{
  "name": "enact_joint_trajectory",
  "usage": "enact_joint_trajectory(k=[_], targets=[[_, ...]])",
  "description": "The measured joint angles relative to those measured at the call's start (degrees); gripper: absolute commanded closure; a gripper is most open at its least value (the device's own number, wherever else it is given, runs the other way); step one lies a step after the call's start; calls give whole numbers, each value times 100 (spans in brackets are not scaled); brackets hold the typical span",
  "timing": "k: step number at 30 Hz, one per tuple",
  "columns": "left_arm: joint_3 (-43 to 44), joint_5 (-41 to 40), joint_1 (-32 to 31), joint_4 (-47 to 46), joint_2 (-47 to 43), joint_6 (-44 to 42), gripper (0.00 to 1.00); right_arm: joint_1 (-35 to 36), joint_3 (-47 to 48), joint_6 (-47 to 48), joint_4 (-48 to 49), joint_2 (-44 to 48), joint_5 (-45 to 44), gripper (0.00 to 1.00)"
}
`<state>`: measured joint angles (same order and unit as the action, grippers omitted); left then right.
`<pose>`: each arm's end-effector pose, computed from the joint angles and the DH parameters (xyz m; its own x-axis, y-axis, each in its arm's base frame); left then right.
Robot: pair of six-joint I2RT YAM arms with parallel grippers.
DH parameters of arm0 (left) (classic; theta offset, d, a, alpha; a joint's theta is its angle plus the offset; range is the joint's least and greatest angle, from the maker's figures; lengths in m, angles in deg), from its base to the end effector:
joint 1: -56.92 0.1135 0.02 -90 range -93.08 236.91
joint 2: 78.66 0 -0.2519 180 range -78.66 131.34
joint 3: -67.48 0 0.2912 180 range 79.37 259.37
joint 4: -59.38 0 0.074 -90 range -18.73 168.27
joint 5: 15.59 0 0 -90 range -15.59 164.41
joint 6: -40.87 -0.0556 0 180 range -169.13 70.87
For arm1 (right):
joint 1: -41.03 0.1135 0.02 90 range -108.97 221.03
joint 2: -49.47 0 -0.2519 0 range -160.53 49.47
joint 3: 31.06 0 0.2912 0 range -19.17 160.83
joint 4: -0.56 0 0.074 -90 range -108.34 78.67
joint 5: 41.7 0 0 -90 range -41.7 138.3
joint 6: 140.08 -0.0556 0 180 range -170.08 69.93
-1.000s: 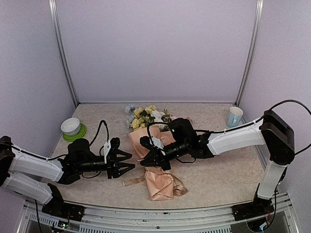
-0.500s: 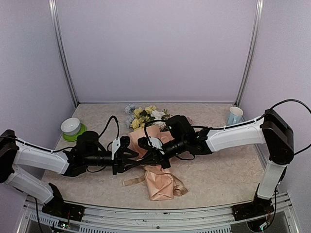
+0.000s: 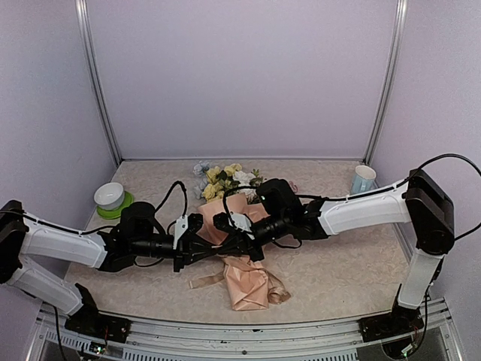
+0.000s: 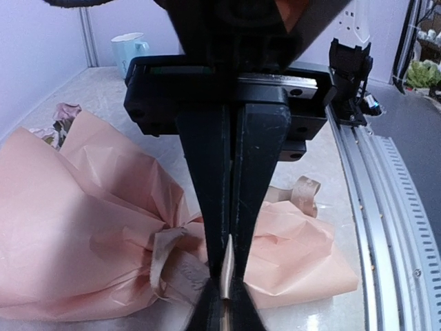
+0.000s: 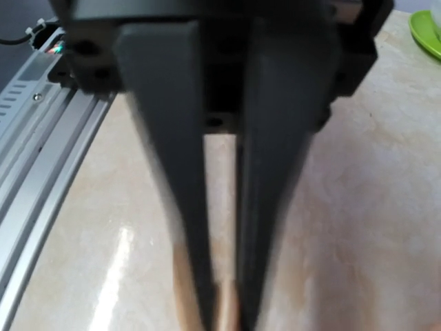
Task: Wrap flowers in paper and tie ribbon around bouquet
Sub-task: Cross the half-tied ribbon over the folded bouquet.
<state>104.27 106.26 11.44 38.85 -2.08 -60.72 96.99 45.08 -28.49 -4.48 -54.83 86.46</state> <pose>0.1892 -0.2343 0.1322 -0.0347 0.2787 -0.9598 0.9819 0.1882 0.0191 0.2164 0.3817 0.1557 0.0612 -0.4262 -0.9025 -0.9877 -0.1561 0.0067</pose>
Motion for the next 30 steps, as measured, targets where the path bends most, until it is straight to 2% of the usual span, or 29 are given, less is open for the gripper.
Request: enact_joint_trajectory(k=[2,4,6,10,12,18,24,30], targets=[[9,31,0,-7,0,-11,100,-13,2,-7,-48,-2,-20,98],[24,28,0,-9,7,2,100,-11,9,-9,-50,-9,-35,84],[24,24,0,-15,7,46,100,-11,17,-50,-66,-9,-61,75],[7,-96,11,-105,7,195,100,-79,96,-240,-219,-4,-149,60],[-61,-133,11,-199,7,273,100,-219,114,-435,-308,42,-87,56],[-343,-234,13,-420,4,463,100,-748,151,-920,-492,166,-428,59],[-356,-236,24,-581,11,588,100,-496,223,-1062,-723,-59,-737,59],[-356,-236,46,-614,24,629,100,-323,225,-1071,-782,-157,-872,72]])
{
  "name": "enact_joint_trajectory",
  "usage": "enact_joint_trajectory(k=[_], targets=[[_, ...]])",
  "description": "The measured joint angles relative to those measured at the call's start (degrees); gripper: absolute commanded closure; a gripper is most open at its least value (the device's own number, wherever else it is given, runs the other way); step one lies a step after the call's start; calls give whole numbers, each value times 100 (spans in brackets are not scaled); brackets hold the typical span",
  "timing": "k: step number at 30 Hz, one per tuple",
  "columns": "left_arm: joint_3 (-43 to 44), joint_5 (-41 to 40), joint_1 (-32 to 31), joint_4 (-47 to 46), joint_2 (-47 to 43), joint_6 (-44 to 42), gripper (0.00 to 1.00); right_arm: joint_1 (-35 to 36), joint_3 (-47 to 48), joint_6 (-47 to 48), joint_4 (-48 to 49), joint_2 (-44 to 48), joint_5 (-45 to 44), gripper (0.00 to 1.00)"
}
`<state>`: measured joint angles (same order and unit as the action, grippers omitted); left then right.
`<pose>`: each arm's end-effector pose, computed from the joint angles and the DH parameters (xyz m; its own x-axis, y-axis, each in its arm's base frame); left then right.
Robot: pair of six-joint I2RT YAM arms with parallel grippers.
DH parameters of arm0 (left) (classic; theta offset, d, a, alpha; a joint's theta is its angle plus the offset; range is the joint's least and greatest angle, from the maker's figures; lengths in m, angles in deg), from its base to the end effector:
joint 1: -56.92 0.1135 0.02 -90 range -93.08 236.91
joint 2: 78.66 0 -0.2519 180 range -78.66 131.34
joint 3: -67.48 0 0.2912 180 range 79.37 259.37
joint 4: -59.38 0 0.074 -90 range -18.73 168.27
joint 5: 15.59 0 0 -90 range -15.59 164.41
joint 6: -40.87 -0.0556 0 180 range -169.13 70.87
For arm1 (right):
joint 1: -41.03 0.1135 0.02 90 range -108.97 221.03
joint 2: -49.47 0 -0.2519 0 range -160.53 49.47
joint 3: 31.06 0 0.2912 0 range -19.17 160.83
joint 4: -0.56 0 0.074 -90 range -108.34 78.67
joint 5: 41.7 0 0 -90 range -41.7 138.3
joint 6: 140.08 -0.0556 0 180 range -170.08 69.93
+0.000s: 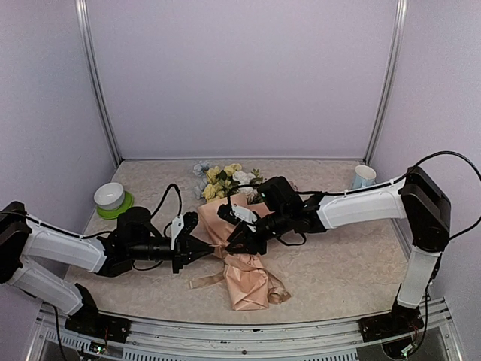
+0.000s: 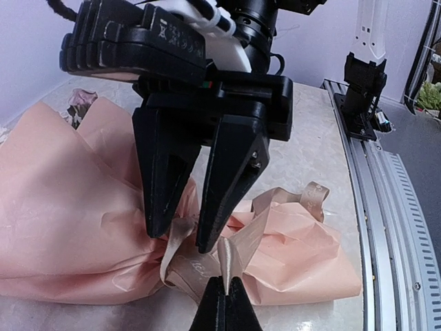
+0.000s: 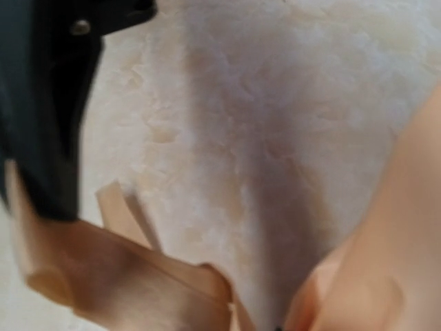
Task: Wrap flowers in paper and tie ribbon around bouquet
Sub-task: Cross the half-tied ribbon over the folded bouquet.
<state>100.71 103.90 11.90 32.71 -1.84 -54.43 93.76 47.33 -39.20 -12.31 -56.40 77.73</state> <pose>0.1860 -0.2249 0.1224 -0.1172 0.2310 -0.9659 0.9636 0.2619 -0.0543 0.2450 0.3671 0.1422 -0.2114 -0.5493 -0.8085 -0.9773 0.1281 0.1686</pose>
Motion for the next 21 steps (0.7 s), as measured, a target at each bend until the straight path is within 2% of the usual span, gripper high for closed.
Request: enact_joint_trajectory(k=[3,6,11,21], targets=[[-9,0,4,-4,0,17,100,-2,0,0,2,-2,-136,83],[-31,0,7,-2,0,37,100,-2,33,-13,-9,-33,-258,86],[-33,0,24,-2,0,79,100,-2,52,22,-42,-55,-367,100],[-50,-83,85,-42,184,210,100,-74,46,-109,-175,42,-61,100]])
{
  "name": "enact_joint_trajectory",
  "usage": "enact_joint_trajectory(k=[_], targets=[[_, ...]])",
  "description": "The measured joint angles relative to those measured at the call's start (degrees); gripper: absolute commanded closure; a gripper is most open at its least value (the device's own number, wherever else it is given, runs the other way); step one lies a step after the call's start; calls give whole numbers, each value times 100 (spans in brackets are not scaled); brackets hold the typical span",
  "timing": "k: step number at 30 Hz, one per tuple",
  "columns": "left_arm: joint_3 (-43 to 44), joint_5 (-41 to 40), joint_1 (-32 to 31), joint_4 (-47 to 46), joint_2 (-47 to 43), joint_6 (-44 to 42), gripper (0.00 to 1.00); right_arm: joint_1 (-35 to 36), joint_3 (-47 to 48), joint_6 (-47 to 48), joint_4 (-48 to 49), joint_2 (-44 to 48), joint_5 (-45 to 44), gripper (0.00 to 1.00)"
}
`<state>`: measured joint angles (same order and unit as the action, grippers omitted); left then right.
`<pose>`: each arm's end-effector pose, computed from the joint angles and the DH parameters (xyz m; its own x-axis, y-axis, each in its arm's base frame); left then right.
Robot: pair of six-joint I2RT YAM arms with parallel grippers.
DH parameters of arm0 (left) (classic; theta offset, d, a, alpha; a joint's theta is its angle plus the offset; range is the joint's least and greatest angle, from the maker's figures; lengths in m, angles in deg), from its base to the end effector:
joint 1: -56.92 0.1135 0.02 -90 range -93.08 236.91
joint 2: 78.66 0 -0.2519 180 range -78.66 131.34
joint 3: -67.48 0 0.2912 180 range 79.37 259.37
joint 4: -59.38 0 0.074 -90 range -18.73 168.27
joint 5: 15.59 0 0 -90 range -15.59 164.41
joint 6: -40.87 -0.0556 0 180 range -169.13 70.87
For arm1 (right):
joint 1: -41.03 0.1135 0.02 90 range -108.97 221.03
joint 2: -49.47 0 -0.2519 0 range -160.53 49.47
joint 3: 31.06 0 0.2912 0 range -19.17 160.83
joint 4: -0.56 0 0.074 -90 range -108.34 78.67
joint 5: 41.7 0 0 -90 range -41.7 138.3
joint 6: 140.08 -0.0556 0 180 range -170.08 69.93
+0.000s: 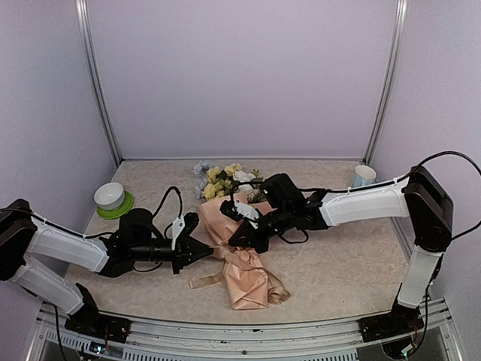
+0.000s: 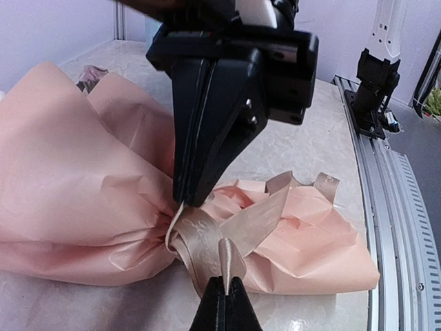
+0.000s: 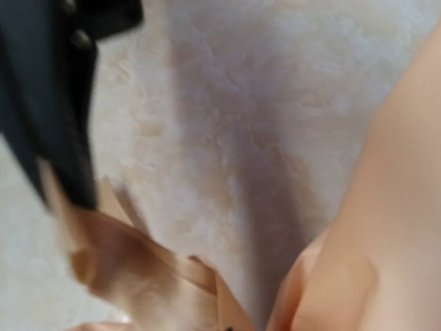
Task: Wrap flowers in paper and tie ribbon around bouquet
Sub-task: Cross the half-tied ribbon over the folded bouquet.
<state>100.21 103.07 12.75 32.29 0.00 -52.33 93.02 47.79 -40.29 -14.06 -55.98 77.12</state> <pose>0.1889 -0.2207 0.1116 -0.1790 0.2421 -0.9536 0.9485 0.3001 -0.1018 0.2497 0.3630 0.1450 -0.2445 -0.5548 -0.7952 -0.9693 0.1619 0.1851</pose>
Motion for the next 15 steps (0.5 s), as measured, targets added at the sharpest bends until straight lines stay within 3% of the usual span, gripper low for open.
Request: enact_joint_trajectory(k=[15], targets=[[203,162,11,-48,693,22,100,-297,-909,-1110,911,551,612,100]])
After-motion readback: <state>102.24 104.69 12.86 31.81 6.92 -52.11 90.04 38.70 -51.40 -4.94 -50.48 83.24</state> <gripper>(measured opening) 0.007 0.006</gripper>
